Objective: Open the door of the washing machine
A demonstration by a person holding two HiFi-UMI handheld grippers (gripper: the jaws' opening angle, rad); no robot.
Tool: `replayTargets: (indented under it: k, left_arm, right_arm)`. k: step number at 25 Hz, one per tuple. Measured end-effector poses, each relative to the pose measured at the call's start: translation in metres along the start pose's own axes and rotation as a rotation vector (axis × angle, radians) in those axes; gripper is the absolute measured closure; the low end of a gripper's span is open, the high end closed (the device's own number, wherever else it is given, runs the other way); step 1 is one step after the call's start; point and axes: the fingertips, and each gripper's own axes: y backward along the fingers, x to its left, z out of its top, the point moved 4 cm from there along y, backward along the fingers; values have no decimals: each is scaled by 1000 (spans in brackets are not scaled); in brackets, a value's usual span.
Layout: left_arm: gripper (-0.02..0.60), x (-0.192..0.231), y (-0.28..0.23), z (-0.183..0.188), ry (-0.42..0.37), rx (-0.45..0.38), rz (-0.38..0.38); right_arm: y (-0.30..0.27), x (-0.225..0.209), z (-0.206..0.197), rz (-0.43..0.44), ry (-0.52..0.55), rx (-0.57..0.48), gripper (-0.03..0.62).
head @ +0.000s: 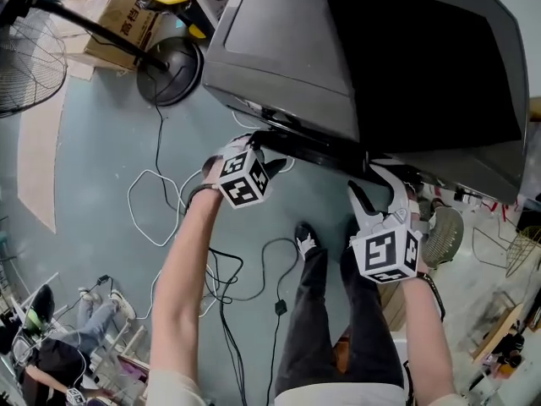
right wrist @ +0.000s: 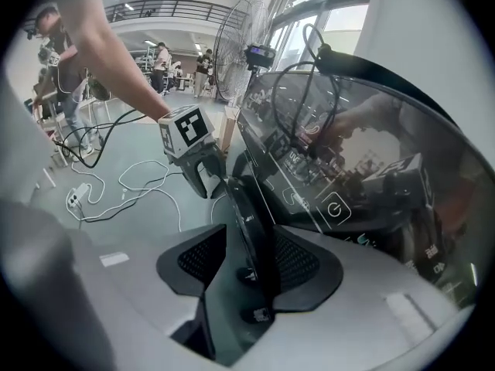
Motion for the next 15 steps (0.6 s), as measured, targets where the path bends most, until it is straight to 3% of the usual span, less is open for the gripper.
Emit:
replayTargets:
  k: [8, 15]
  left_arm:
    - [348, -2, -1, -2, 84, -25, 49]
    - [348, -1, 1, -5, 101, -23, 65]
  right_arm:
    - [-1, 3, -1, -27, -39, -13, 431]
    - [-2, 5, 3, -20, -60, -26, 431]
